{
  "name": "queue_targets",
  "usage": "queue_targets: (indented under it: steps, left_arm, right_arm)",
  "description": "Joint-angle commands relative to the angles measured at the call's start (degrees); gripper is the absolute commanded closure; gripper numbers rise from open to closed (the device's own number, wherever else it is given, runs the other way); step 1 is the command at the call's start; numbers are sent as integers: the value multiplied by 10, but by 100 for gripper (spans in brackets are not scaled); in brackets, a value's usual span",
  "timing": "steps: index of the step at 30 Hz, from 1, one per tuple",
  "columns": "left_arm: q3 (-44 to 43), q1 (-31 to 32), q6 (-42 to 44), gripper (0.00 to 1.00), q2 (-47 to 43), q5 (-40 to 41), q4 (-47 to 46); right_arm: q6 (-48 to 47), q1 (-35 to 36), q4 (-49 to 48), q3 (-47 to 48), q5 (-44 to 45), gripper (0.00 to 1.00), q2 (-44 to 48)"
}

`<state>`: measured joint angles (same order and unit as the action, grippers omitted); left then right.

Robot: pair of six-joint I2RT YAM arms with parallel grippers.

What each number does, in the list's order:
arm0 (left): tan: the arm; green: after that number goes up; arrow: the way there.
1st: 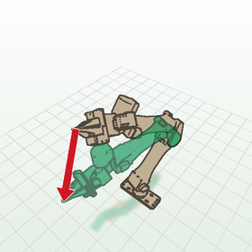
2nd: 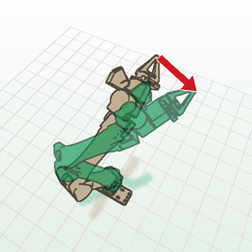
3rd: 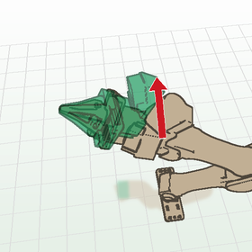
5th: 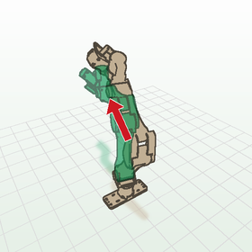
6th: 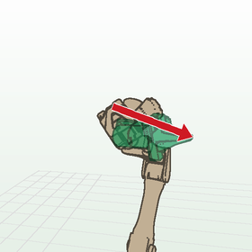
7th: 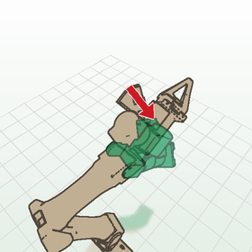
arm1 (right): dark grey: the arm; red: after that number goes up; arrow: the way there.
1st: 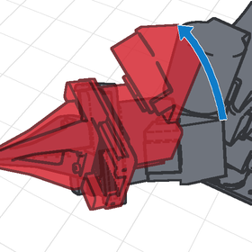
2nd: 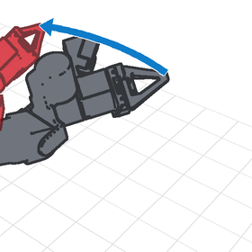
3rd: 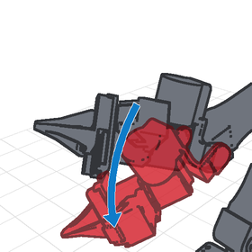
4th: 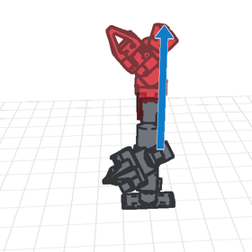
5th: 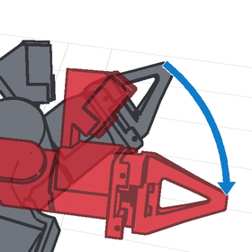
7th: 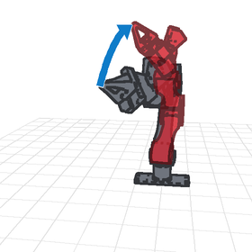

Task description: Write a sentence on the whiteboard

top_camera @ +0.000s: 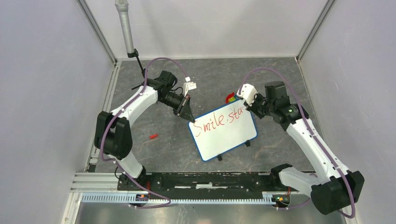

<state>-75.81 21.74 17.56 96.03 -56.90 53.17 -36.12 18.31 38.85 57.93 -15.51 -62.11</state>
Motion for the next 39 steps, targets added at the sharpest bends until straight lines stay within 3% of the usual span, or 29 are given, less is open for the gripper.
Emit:
queue_targets:
  steps: [1,25,39]
  left_arm:
    - [-13,2,24,97,0,-3,0]
    - [-14,2,25,98,3,-1,0]
    - [-15,2,24,98,5,-3,0]
  right_arm:
    - [-1,-1,-34,0,3,100,-2]
    - [-16,-1,-20,-40,19,100,13]
    - [-8,-3,-47,-9,52,100,3]
